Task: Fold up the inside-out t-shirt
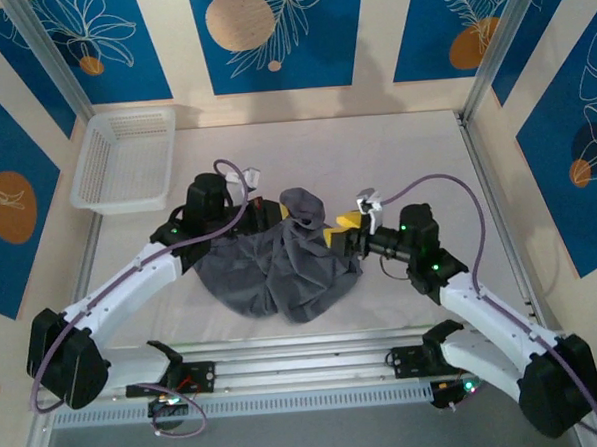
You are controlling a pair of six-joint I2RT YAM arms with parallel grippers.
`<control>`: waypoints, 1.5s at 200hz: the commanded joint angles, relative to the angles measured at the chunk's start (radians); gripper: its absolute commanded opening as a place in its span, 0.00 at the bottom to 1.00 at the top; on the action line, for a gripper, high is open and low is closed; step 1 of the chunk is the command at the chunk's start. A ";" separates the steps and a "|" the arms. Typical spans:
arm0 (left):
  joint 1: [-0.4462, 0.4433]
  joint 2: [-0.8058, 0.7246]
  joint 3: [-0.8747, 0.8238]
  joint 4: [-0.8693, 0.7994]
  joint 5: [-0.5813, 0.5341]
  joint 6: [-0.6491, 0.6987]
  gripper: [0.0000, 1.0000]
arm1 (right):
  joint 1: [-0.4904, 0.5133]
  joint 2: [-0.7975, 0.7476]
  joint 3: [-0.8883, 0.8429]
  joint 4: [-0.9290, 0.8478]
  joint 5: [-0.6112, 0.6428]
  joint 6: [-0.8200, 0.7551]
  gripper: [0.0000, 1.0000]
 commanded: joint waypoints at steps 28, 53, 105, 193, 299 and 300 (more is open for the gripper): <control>-0.065 0.016 0.056 -0.090 0.029 0.138 0.00 | -0.019 0.252 0.262 -0.216 0.203 0.057 0.68; -0.086 0.003 0.030 -0.116 -0.002 0.158 0.00 | -0.017 0.388 0.369 -0.325 0.126 0.004 0.67; -0.112 0.000 0.010 -0.140 -0.025 0.201 0.00 | -0.096 0.454 0.394 -0.273 -0.015 0.163 0.68; -0.380 0.164 -0.043 -0.241 -0.409 0.500 0.18 | -0.119 0.262 0.280 -0.525 0.069 0.276 0.66; -0.360 0.000 -0.127 -0.167 -0.548 0.389 0.46 | -0.170 0.068 0.064 -0.558 0.062 0.495 0.63; -0.359 -0.001 -0.128 -0.163 -0.546 0.387 0.46 | -0.171 0.063 0.057 -0.547 0.056 0.500 0.63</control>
